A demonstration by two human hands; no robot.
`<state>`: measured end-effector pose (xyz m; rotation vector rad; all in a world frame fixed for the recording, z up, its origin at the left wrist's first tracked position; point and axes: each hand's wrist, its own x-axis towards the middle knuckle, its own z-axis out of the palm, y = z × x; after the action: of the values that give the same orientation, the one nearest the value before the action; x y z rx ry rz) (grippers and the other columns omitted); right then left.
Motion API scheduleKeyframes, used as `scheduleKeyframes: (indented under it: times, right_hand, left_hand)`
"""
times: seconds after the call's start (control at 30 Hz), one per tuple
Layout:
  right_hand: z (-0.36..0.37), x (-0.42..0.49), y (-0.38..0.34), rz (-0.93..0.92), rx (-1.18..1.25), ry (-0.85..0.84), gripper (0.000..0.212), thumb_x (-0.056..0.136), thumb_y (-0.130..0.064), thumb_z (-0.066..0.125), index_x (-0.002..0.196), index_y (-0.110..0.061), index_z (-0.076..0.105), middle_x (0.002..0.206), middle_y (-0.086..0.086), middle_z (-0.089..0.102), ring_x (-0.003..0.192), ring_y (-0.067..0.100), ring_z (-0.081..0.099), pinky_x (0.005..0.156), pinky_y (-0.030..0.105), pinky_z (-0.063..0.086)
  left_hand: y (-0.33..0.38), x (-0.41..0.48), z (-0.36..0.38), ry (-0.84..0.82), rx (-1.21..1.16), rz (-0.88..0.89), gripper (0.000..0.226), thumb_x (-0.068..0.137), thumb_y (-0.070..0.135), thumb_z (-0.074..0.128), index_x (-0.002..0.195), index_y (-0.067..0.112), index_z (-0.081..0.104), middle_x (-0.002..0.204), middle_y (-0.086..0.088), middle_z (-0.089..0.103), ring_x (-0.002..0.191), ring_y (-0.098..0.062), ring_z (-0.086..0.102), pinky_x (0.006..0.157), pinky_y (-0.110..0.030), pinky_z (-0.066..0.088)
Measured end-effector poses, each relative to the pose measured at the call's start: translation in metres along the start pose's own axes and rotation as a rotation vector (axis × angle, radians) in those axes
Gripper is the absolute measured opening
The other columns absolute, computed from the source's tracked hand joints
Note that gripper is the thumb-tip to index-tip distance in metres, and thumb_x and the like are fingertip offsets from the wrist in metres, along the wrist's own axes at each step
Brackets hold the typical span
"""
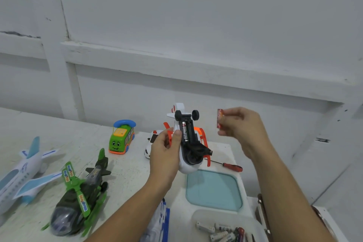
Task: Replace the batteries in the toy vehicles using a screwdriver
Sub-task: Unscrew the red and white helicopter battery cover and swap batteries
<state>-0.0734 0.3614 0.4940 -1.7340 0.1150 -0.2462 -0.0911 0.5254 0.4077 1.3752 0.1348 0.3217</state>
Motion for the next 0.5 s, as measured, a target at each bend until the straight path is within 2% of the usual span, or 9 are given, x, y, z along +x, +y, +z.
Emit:
scheduleKeyframes:
  times: [0.13, 0.27, 0.37, 0.5]
  right_hand:
    - [0.011, -0.028, -0.025, -0.068, -0.216, -0.222, 0.009, 0.081, -0.001, 0.073, 0.089, -0.004, 0.069, 0.071, 0.013, 0.070, 0.055, 0.016, 0.063, 0.057, 0.028, 0.058]
    - [0.024, -0.031, -0.017, -0.093, -0.491, -0.165, 0.010, 0.077, -0.003, 0.070, 0.079, -0.014, 0.070, 0.073, 0.004, 0.072, 0.063, 0.015, 0.068, 0.065, 0.031, 0.059]
    - [0.028, -0.029, -0.012, -0.104, -0.531, -0.137, 0.011, 0.076, -0.008, 0.073, 0.074, -0.018, 0.069, 0.076, 0.002, 0.070, 0.071, 0.017, 0.068, 0.065, 0.028, 0.056]
    - [0.029, -0.027, -0.008, -0.071, -0.529, -0.117, 0.012, 0.073, -0.008, 0.074, 0.069, -0.016, 0.067, 0.073, 0.001, 0.069, 0.072, 0.018, 0.066, 0.064, 0.028, 0.054]
  left_hand:
    - [-0.001, -0.004, 0.006, -0.004, 0.012, 0.020, 0.026, 0.097, 0.034, 0.055, 0.111, 0.016, 0.066, 0.098, 0.001, 0.072, 0.093, -0.012, 0.068, 0.079, -0.023, 0.052]
    - [-0.002, -0.007, 0.010, 0.009, 0.031, 0.043, 0.024, 0.097, 0.036, 0.055, 0.110, 0.019, 0.066, 0.098, 0.002, 0.072, 0.096, -0.013, 0.068, 0.085, -0.031, 0.055]
    - [-0.003, -0.011, 0.013, 0.017, 0.063, 0.066, 0.025, 0.096, 0.038, 0.054, 0.111, 0.021, 0.065, 0.098, 0.003, 0.072, 0.096, -0.012, 0.068, 0.087, -0.034, 0.056]
    - [-0.003, -0.016, 0.015, 0.032, 0.058, 0.077, 0.026, 0.096, 0.036, 0.053, 0.111, 0.019, 0.066, 0.097, 0.003, 0.072, 0.094, -0.011, 0.069, 0.084, -0.031, 0.057]
